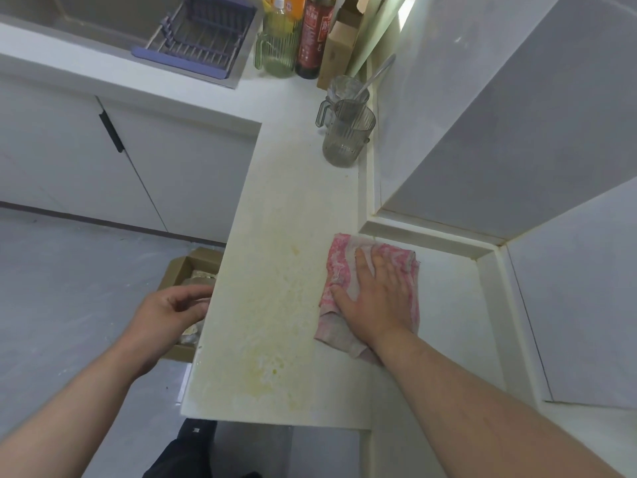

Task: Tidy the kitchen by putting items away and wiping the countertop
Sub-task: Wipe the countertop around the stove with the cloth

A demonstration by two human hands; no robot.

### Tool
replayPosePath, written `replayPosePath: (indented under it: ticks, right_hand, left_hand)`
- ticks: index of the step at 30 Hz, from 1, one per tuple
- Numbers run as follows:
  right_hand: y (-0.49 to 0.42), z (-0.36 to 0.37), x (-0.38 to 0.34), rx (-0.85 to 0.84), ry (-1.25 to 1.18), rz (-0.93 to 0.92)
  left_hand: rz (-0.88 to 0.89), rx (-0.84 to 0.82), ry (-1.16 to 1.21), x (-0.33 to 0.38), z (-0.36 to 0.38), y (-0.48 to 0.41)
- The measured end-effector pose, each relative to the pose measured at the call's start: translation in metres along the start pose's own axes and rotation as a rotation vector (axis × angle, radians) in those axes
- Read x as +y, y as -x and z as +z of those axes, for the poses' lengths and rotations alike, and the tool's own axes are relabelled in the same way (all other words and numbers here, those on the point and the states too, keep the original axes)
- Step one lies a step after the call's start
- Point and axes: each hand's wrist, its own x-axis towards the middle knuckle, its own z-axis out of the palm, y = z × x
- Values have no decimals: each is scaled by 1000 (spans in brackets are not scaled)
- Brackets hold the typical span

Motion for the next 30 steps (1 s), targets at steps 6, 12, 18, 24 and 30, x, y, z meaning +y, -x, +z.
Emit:
replayPosePath:
  ticks: [6,12,18,24,30]
  right_hand:
    - [-15,-3,1,32,17,0]
    - [-16,-4,-1,35,24,1]
    - [28,4,-10,21,3,-11]
    - [95,10,-26,-35,-34,-34]
    - [150,16,-46,-98,-58,-3]
  left_hand:
    - [13,-24,-5,-3,0,5]
    - [22,-25,47,-8,3,10]
    - [8,9,75,-14,5,9]
    - [9,-24,84,-14,6,12]
    - [-9,-36,93,-19,4,12]
